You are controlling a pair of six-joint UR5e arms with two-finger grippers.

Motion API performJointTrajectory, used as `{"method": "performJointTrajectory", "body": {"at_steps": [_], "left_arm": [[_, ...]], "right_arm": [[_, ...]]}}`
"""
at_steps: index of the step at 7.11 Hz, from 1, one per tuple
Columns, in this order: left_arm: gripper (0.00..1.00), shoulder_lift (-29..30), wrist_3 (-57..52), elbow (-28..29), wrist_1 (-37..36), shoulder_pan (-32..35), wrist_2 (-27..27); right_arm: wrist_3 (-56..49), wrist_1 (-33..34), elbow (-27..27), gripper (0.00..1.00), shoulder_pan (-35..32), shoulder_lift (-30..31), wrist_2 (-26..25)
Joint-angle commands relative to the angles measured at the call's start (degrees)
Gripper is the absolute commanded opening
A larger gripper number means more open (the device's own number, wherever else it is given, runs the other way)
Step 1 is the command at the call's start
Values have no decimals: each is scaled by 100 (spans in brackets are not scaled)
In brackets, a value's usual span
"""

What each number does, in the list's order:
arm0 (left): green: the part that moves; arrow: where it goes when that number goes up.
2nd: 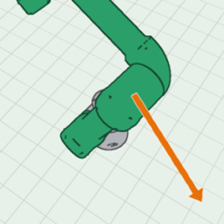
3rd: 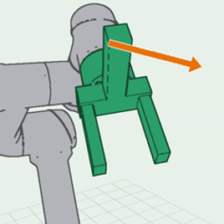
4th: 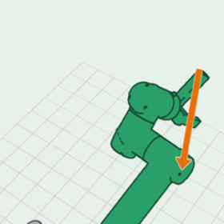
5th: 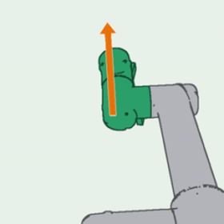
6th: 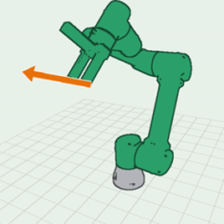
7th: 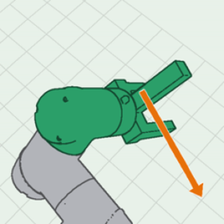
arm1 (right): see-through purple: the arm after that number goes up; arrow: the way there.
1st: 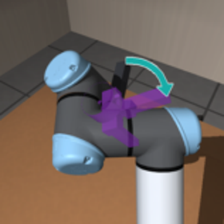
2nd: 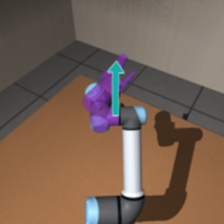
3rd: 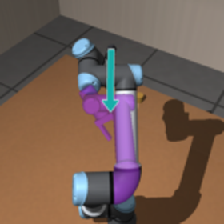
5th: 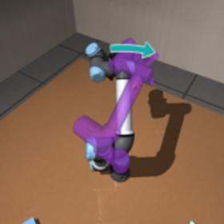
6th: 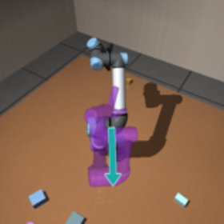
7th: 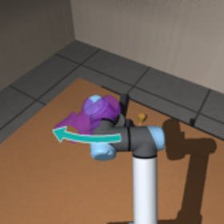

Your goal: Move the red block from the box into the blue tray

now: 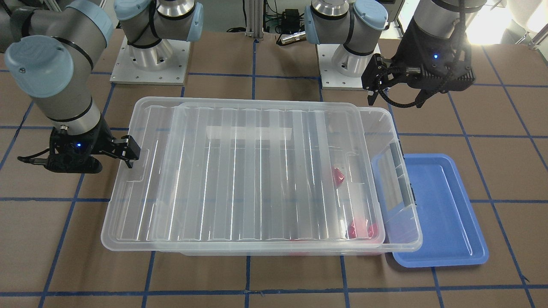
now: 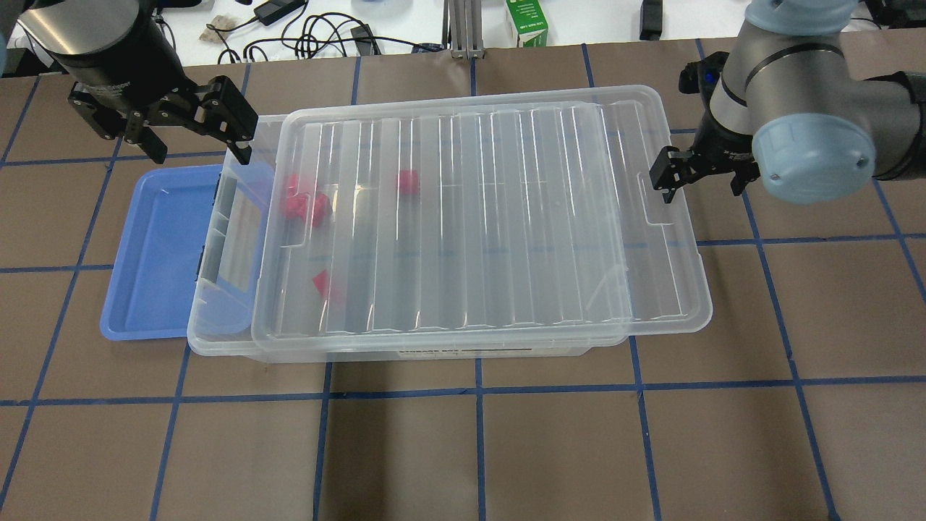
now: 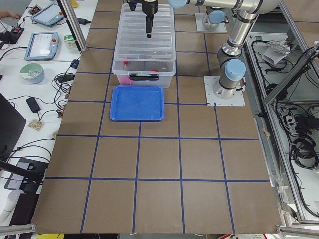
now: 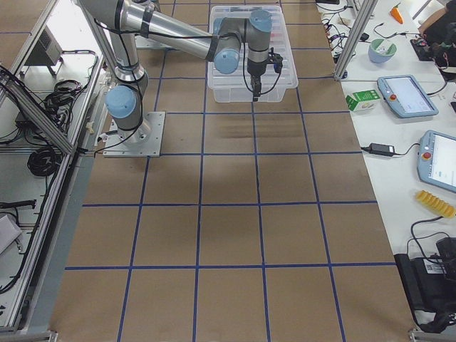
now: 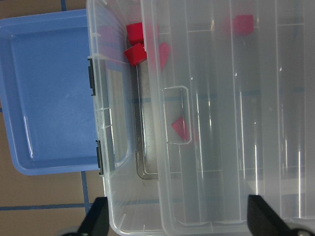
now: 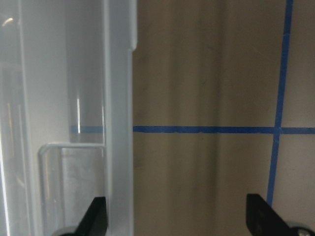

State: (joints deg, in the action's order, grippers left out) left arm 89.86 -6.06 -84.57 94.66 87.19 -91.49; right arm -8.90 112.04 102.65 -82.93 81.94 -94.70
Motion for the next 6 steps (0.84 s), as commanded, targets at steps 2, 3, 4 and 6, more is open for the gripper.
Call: {"method": "performJointTrajectory", "body": {"at_steps": [2,3,4,6], "left_arm": [[100,-4,-1,-15,0,0,-9],[100,-4,-1,-15,0,0,-9],[100,-4,-1,-33,0,0,0],[100,-4,8,-33,0,0,9]], "right_arm": [[-244,-7,0,100,566,15,-5],[-253,-7,0,100,716,15,-5],[-383,1,0,100,865,15,4],[-726,1,0,100,1190,-3,13]]}}
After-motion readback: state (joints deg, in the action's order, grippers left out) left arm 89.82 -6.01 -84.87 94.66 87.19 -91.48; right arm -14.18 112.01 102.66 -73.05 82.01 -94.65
